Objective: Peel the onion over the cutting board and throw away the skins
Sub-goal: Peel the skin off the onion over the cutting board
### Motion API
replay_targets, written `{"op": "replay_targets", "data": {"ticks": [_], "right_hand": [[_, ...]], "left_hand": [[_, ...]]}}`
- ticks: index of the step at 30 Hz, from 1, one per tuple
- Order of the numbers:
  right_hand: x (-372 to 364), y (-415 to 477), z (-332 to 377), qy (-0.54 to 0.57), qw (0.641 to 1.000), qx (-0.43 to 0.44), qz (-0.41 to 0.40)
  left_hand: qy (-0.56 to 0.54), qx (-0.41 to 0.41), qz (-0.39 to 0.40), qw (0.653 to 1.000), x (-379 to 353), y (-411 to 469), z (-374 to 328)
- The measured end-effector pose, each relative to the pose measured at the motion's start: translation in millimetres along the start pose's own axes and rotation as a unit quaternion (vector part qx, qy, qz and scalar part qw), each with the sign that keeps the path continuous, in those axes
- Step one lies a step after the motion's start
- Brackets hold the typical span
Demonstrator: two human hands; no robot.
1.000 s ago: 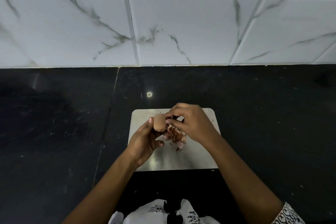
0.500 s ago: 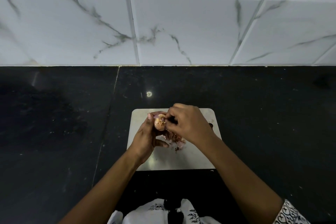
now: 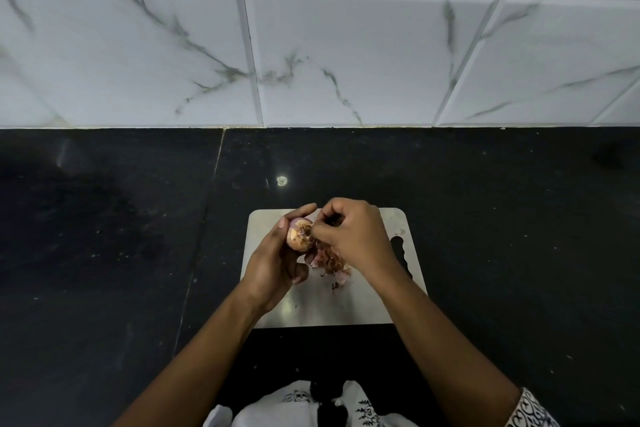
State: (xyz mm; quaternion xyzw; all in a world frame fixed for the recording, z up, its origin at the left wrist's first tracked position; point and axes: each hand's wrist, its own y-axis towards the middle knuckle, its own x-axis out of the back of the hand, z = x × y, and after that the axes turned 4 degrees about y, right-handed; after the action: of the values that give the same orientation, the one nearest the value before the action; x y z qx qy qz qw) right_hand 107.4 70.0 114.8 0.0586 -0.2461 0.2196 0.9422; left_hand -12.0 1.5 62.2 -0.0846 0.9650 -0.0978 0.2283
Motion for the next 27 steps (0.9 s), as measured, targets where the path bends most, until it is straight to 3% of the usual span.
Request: {"op": "replay_targets", "data": {"ticks": [3,6,8,11,14,16,20,24,27], "right_hand": [[4,4,-4,0.142,0.985,-0.1,0.016],[22,10,-8,0.239,0.958,-0.157,-0.018],[35,13,-12,0.228,0.96,-0.164,0.005],[37,13,-26,0.061,0.978,-0.166,0.107],[25,9,-42,-0.113,0.978,-0.111,0.135],[18,6,-46,-0.148,0.982,-0.064,0.1],[12,1,-39,-0.097,0.995,-0.014,0.024],[10,1,-21,-0.015,0.997,0.066,0.041],[7,1,-15,-0.038,0.991,0.116,0.051]], "left_hand": [[-0.045,0.002,0.003,0.999,1,-1,-3],[-0.091,0.002,0.002,0.996,6,-3,-3],[-0.115,0.009,-0.006,0.993,9,-4,-1],[-0.146,0.016,-0.012,0.989,9,-3,3],[-0.159,0.031,-0.012,0.987,8,-3,6],[-0.16,0.042,-0.011,0.986,7,-3,7],[-0.146,0.048,-0.012,0.988,7,-2,9],[-0.108,0.039,-0.006,0.993,6,-3,7],[-0.084,0.024,-0.001,0.996,4,-4,5]]}}
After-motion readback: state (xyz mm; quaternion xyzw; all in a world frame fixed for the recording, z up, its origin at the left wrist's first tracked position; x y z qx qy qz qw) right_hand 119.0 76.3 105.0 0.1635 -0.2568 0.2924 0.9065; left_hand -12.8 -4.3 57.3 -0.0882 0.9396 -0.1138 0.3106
